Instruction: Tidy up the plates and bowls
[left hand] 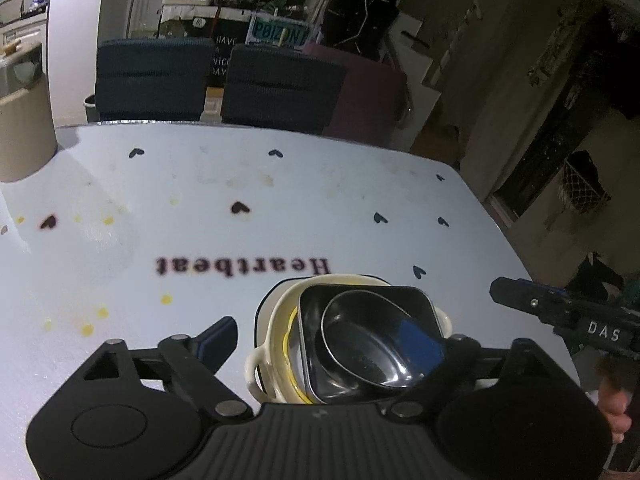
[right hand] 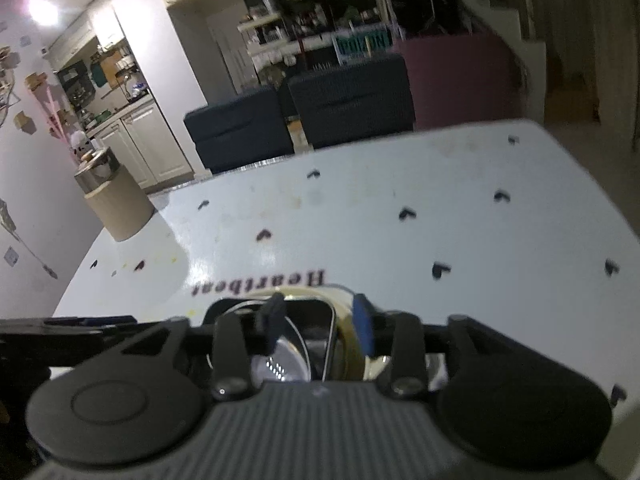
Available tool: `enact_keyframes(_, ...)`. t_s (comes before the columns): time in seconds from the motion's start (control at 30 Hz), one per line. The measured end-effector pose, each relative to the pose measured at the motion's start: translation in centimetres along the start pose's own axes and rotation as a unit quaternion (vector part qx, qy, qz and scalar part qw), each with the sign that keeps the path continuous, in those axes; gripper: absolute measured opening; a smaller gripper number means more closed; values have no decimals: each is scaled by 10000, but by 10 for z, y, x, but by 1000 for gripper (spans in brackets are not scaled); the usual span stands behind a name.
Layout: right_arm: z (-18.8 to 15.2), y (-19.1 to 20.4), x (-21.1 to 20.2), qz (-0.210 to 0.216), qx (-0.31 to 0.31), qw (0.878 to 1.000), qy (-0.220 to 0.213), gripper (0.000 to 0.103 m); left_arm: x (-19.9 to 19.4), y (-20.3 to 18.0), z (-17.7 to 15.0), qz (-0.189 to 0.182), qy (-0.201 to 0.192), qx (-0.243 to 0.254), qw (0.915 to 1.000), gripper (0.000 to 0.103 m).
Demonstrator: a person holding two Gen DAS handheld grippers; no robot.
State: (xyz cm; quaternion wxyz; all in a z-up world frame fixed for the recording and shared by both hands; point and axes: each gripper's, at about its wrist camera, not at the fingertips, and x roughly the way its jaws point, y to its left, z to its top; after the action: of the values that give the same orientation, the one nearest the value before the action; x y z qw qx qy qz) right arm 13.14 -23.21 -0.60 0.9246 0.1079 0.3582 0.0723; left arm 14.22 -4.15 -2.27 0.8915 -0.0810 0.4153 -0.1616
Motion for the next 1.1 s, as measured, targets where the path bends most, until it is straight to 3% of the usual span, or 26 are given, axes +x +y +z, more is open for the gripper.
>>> enact_keyframes(0.3,-6,15,-14,-271,-502,9978,-343,74,-23,-3,-6,417,-404,181,9981,103)
enact_keyframes(0.37,-9,19,-19,-305,-537,9971,-447,84,-30,-5,-8,420,-494,210,9977,103)
enact_keyframes(0.63,-23,28,-42,-464,-716,9930,-815,102,-59,-18,-27,555,-733,399,9950,103)
enact_keyframes(0.9,-49,25,-74,-656,-741,9874,-1238,103,-93,-24,-58,867,-1327,401,9865,103)
enact_keyframes(1.1,-71,28,-97,-599,-815,9843,-1445,103,-111,-29,-87,960,-1532,364,9828,103)
